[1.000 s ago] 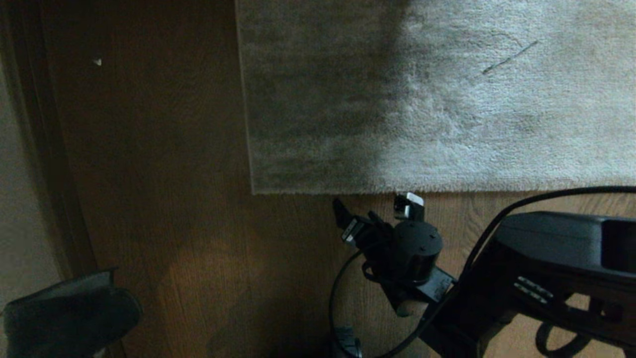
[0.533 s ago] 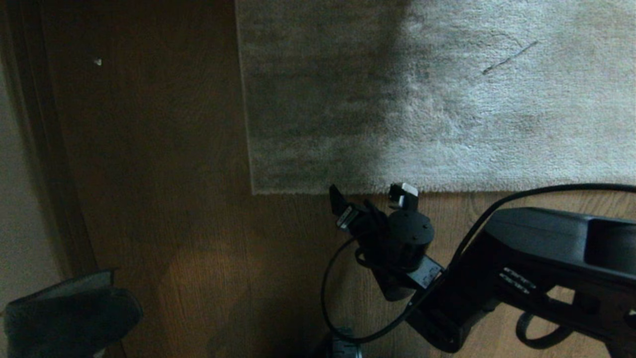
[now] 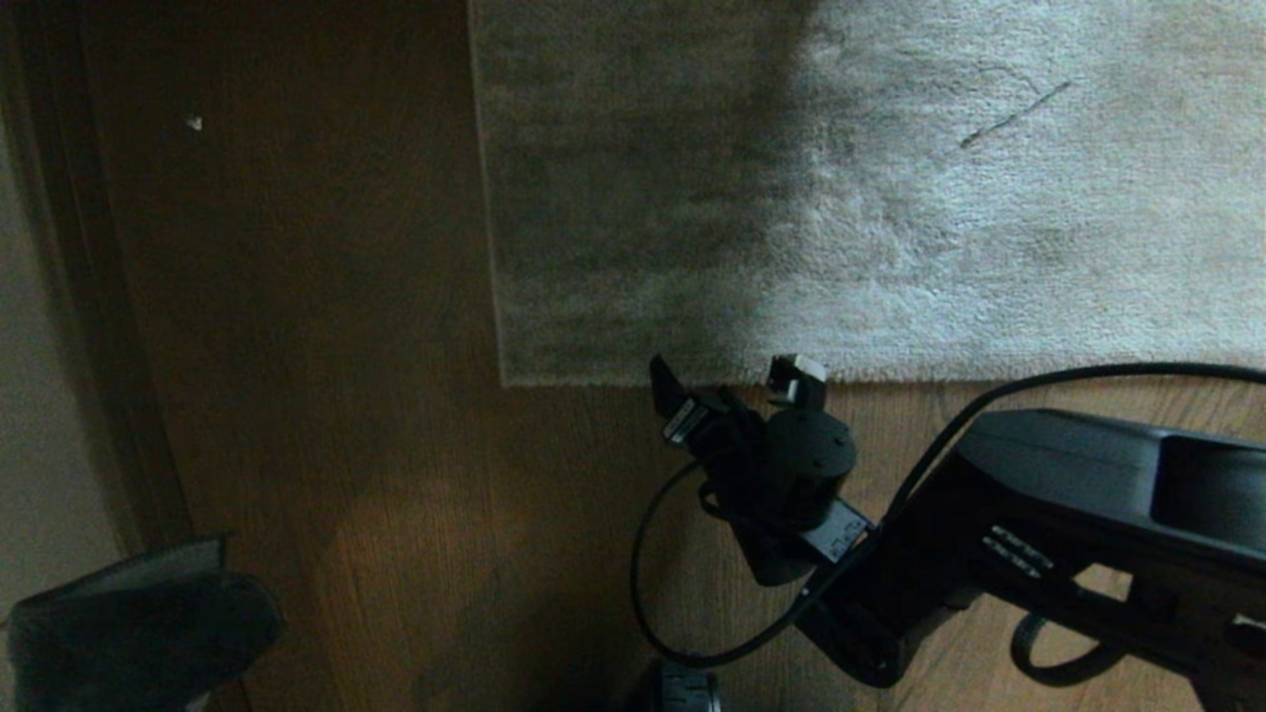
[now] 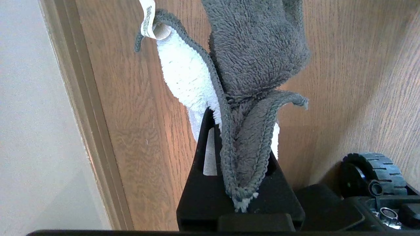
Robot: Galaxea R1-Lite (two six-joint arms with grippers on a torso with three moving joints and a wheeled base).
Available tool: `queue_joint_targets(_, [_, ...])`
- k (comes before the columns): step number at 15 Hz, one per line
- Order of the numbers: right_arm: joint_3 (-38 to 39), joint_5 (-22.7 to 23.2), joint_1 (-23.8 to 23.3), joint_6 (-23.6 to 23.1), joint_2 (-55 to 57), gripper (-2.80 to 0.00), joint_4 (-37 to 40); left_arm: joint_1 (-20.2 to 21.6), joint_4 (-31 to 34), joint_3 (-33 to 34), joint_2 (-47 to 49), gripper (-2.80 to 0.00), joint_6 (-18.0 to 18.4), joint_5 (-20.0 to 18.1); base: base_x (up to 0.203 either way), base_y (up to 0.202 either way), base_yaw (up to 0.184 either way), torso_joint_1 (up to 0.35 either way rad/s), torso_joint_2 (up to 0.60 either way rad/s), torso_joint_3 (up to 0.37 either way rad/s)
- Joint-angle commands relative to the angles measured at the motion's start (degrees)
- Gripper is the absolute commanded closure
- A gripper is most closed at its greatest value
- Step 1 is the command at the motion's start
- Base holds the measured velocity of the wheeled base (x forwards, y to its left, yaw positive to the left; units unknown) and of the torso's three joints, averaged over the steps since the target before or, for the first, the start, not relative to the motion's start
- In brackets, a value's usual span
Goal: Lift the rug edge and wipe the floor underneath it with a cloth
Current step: Lift up the carpet
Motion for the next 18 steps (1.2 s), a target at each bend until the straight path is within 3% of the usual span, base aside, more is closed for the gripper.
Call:
queue_joint_targets(1, [-0.5,-0.1,0.0,0.1,-0.3,-2.8,-2.9,0.0,0.0,0.0,0.0,0.0,0.0,0.0,0.0,0.0,0.0,0.0,0.0,0.0])
queue_joint_targets(11, [3.0,0.1,2.1,-1.9,-5.1,-2.8,-2.9,0.0,0.0,0.0,0.0,0.0,0.0,0.0,0.0,0.0,0.0,0.0,0.0,0.0])
queue_joint_targets(18, [8.8,1.0,5.8,0.1,-2.1,-2.8,-2.9,0.0,0.0,0.0,0.0,0.0,0.0,0.0,0.0,0.0,0.0,0.0,0.0,0.0])
